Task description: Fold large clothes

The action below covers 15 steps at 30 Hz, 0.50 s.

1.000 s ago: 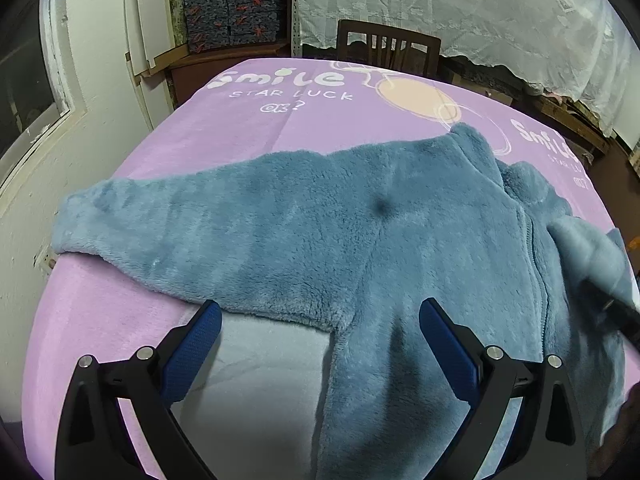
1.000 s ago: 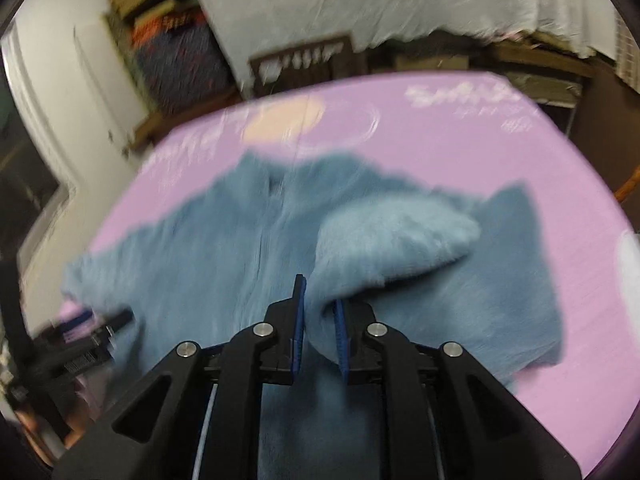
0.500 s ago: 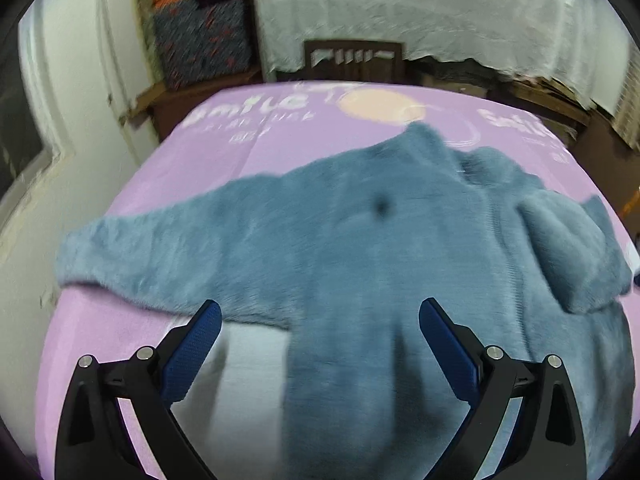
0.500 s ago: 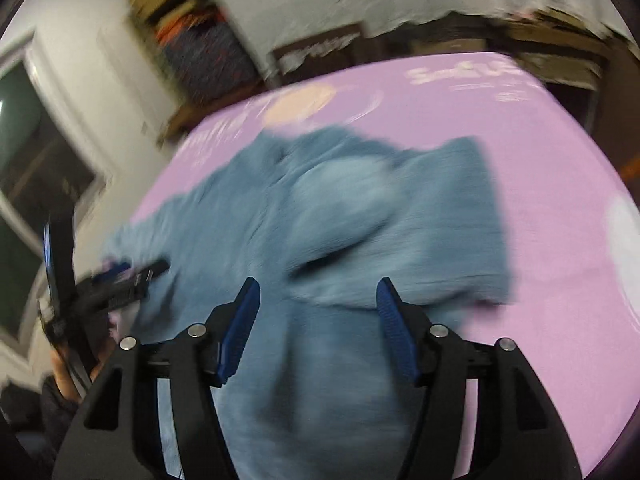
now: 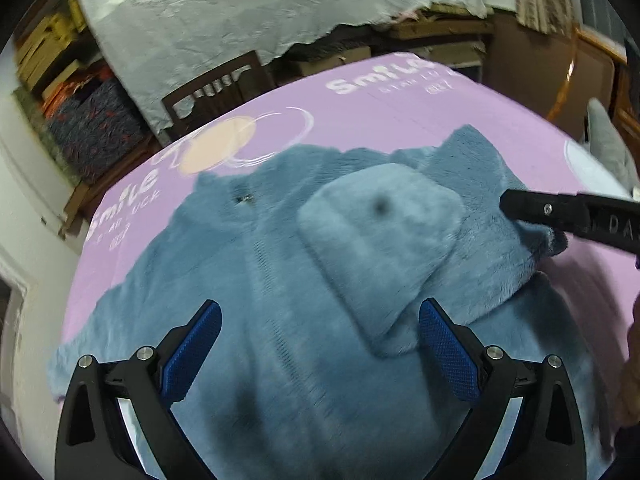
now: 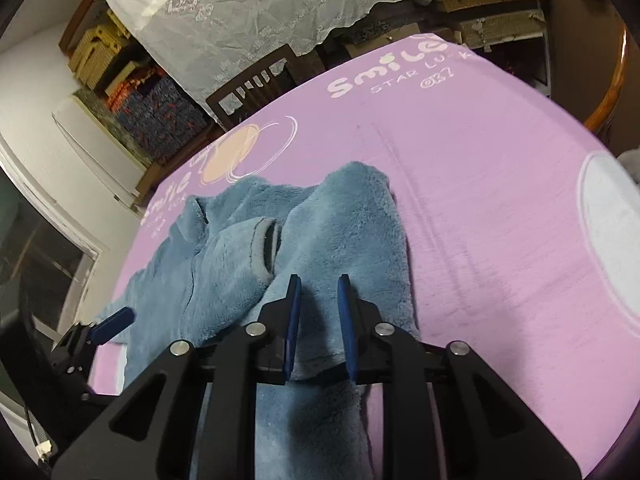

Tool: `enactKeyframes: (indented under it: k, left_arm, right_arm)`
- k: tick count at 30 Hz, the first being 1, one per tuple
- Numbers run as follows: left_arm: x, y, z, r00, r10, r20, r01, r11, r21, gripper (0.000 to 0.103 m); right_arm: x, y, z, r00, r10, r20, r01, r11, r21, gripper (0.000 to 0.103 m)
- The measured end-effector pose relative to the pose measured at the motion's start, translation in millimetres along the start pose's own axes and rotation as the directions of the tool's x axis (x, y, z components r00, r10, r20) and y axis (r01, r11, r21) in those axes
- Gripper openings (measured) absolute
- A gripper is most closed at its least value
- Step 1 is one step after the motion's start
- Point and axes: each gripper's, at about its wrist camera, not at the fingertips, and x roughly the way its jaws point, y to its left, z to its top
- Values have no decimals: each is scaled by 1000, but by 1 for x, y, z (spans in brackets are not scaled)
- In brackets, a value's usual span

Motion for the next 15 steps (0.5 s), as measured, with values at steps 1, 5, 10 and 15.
enactKeyframes:
  k: [1, 5, 10, 15]
  left_arm:
    - [6, -7, 4, 1000, 10, -3, -10, 1000, 19, 100]
    - [23, -16, 12, 1000, 14, -5, -14, 999, 33, 99]
    - [27, 6, 19, 999, 18, 27, -16, 998, -61, 91]
    - [20, 66, 8, 994, -99, 50, 109, 951, -289, 88]
  right_arm:
    - [4, -2, -3, 1000, -8, -6, 8, 1000, 2, 19]
    - [10, -7, -5, 999, -27, -20, 27, 1000, -5, 19]
    - [20, -19, -6, 998, -2, -61, 5, 999, 54, 19]
    - [20, -18, -7, 998, -9, -63, 12, 999, 46, 19]
